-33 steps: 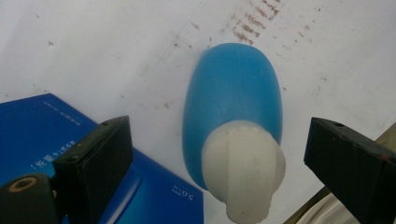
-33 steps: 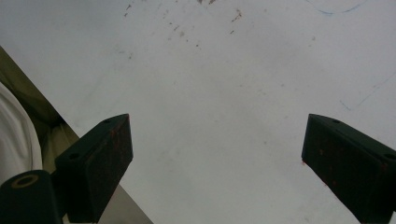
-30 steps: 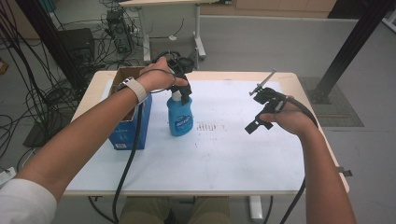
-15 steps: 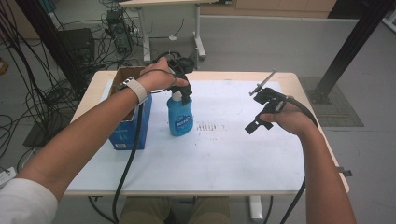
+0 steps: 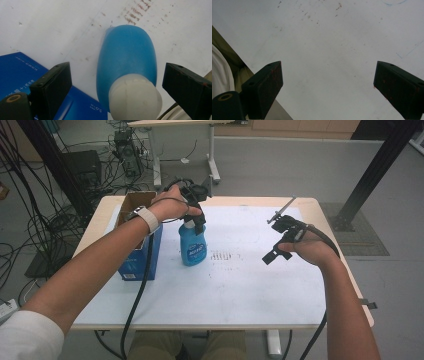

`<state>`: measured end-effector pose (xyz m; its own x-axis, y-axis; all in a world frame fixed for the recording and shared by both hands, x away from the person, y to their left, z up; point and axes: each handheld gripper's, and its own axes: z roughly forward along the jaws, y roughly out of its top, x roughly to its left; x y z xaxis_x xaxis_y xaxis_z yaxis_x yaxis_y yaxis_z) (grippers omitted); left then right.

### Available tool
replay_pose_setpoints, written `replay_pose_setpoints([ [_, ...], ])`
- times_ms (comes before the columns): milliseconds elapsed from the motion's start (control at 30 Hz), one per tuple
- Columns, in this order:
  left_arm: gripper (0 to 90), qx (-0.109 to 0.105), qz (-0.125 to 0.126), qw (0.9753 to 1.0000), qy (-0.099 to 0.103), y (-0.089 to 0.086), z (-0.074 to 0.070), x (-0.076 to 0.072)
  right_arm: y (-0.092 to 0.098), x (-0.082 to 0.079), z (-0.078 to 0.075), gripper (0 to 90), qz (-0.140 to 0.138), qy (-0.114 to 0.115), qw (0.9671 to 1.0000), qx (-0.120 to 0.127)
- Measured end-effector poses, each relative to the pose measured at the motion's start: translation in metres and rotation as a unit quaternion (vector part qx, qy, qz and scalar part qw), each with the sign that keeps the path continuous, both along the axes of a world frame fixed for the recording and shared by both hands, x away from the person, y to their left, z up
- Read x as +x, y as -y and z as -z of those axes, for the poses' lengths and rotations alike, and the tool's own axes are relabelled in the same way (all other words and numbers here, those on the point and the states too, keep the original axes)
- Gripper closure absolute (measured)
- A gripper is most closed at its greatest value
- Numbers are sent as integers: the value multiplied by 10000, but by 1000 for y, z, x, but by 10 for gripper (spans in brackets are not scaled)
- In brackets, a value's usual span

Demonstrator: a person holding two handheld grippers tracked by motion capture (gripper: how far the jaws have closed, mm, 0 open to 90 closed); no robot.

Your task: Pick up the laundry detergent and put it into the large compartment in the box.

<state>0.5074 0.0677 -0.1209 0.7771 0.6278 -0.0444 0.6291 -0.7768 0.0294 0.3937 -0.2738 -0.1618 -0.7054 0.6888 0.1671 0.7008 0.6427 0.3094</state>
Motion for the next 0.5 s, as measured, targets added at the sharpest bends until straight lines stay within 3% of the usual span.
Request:
replay_pose_setpoints([
  [500,116,55,12,10000,-41,5,17,-2,1,0,5,83,40,-48,10000,36],
])
